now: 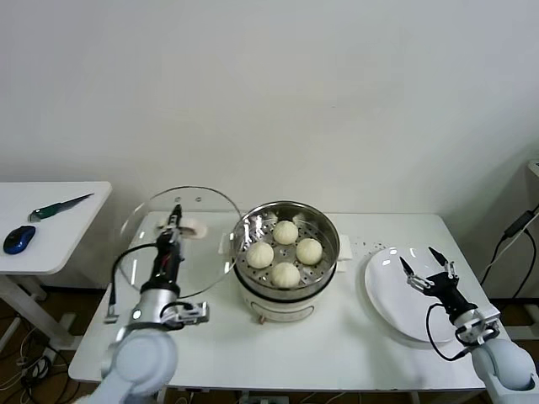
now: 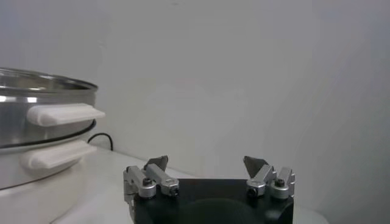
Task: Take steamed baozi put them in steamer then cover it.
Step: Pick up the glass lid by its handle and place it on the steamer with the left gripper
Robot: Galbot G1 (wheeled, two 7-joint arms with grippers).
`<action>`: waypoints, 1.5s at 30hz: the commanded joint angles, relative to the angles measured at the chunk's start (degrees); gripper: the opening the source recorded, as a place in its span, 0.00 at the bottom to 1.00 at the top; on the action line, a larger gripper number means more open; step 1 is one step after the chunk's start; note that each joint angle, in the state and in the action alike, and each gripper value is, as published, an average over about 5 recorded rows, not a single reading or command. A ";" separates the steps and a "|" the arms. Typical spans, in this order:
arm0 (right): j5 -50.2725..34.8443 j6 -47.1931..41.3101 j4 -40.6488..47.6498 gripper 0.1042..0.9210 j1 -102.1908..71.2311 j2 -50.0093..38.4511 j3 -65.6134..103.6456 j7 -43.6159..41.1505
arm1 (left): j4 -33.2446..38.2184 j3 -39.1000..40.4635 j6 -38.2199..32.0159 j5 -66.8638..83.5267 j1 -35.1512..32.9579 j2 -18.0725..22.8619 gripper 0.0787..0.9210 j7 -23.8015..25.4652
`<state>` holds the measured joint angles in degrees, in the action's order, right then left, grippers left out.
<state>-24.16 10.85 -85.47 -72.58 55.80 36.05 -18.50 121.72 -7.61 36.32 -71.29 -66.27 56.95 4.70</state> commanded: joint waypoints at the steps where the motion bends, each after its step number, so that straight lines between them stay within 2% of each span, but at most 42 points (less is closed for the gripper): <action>1: 0.79 0.03 1.31 0.88 1.03 -0.02 -0.31 -0.04 | -5.89 24.11 8.68 -6.55 20.90 7.02 0.08 12.62; 5: 1.18 0.14 1.47 0.88 0.96 0.23 -0.05 -0.04 | -11.59 26.33 8.68 -10.86 23.16 13.83 0.08 13.89; 13: 2.42 0.84 2.46 0.88 0.30 0.62 0.90 -0.35 | -21.78 24.31 8.68 -17.04 22.88 27.19 0.08 14.11; 20: 2.82 1.16 2.67 0.88 -0.05 0.89 1.50 -0.62 | -26.44 23.10 8.68 -19.32 21.42 33.24 0.08 13.32; 25: 2.97 1.42 2.99 0.88 -0.24 1.02 1.94 -0.94 | -28.32 21.97 8.68 -20.14 20.59 34.57 0.08 13.21; 45: 4.16 2.11 3.95 0.88 -0.03 1.37 2.31 -1.64 | -29.55 18.44 8.68 -19.72 18.85 33.04 0.08 13.13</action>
<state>-20.41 12.81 -81.72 -72.68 57.18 38.24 -20.03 93.71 12.18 42.20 -90.50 -47.21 89.14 17.97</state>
